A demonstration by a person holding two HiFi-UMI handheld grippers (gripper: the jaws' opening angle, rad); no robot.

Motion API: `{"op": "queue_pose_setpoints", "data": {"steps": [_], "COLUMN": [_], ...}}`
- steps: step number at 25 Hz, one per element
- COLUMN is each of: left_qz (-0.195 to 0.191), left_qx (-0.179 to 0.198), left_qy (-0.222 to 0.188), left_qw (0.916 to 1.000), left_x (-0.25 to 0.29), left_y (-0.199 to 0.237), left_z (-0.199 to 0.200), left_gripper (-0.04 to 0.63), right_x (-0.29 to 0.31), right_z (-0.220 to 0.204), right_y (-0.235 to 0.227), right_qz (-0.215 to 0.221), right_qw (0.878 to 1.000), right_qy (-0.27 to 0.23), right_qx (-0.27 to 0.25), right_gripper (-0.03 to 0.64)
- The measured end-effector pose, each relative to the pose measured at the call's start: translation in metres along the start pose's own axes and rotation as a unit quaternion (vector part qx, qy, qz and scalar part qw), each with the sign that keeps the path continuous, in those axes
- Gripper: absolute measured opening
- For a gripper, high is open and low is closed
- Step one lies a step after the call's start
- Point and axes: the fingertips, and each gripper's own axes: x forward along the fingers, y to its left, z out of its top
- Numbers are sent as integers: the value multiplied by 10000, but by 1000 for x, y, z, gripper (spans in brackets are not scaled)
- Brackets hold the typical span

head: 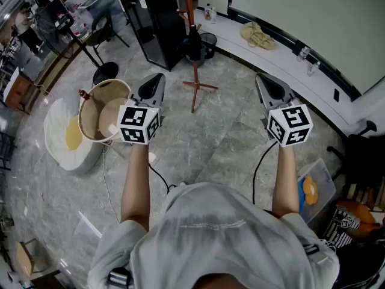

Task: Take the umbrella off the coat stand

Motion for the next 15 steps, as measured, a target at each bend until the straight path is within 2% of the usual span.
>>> {"op": "queue_pose_setpoints", "data": {"steps": [4,9,15], "left_qz": [129,481,415], "left_qx": [17,60,49], "left_qy": [12,38,266], "left_qw": [9999,9988,9988], "left_x": [9,17,38], "left_y": [-12,-21,-19], "left_z": [2,-2,-13], "left_gripper": [15,15,15], "right_x": [-6,-10,7], "right_z": [-7,-23,-33], "right_y": [-15,-38,-58], "right_qz": [104,292,431], "right_qw": [9999,9993,9984], "right_qy": [23,99,-9], "right_qx": [-18,214,375], "right_gripper": [23,21,21]}}
